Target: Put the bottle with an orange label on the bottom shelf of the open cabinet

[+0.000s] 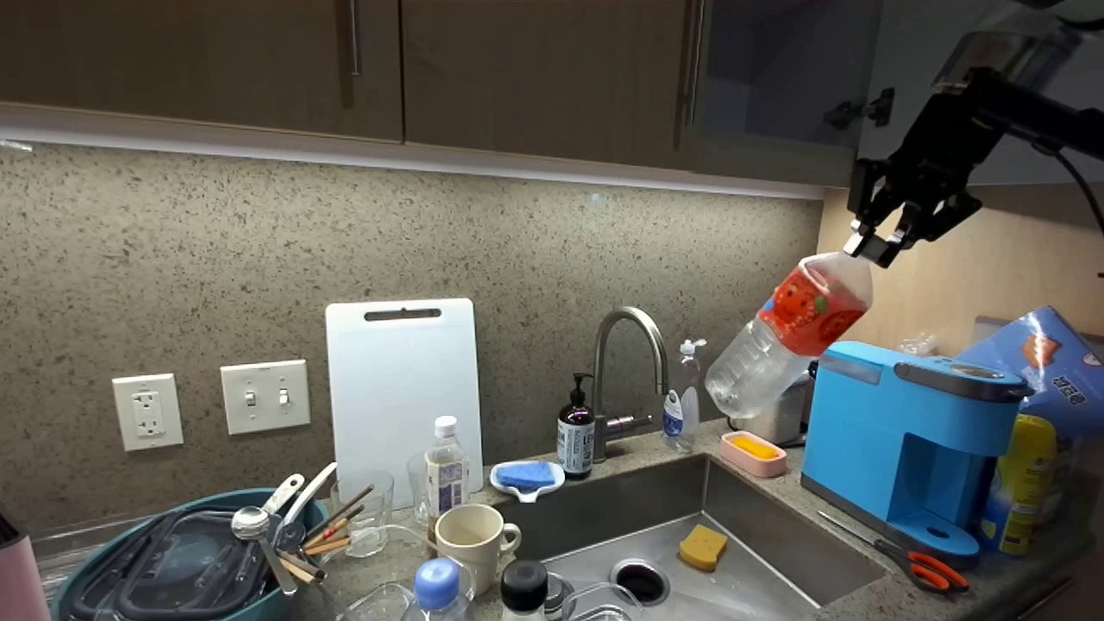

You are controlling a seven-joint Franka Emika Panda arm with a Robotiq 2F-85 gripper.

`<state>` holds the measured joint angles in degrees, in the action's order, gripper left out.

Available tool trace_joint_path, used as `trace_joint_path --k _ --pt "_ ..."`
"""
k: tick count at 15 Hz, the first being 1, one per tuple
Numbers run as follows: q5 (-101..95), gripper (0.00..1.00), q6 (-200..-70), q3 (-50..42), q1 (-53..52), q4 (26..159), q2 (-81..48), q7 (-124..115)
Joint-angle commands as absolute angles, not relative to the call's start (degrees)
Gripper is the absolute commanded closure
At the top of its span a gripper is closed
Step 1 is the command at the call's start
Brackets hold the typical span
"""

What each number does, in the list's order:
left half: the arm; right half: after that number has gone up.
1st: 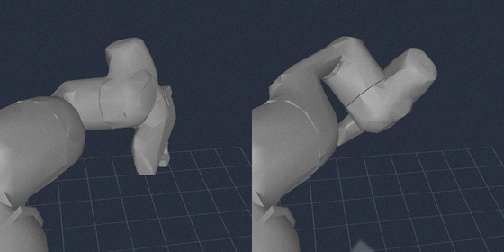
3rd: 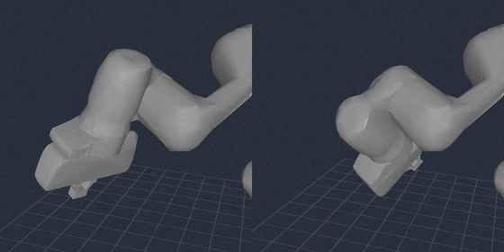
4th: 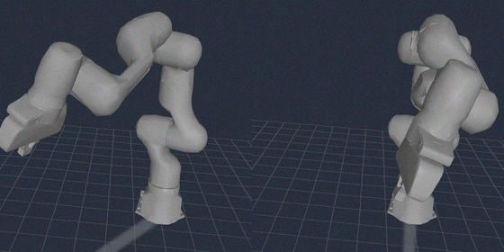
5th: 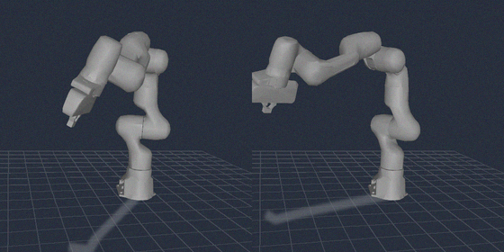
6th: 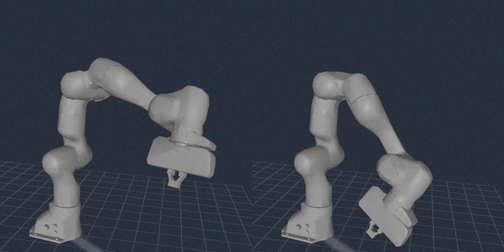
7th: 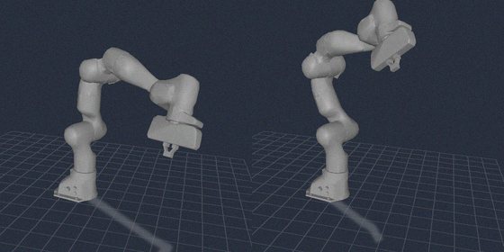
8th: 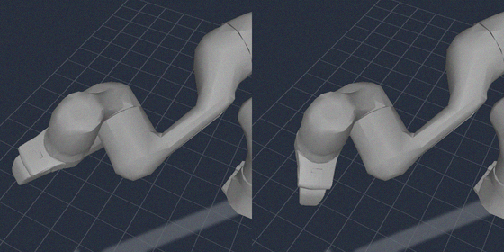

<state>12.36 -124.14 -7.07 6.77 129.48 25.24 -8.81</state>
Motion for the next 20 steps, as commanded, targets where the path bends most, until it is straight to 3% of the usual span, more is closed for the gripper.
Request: trace_joint_path --k 1,8,20 --pt "13.5 0.88 -128.9 -6.6 6.3 129.9 32.0 -7.8" --pt "16.0 0.88 -139.9 -5.3 5.7 126.9 40.4 -11.6" --pt "16.0 0.88 -161.7 -2.6 7.1 128.1 43.9 -18.5"
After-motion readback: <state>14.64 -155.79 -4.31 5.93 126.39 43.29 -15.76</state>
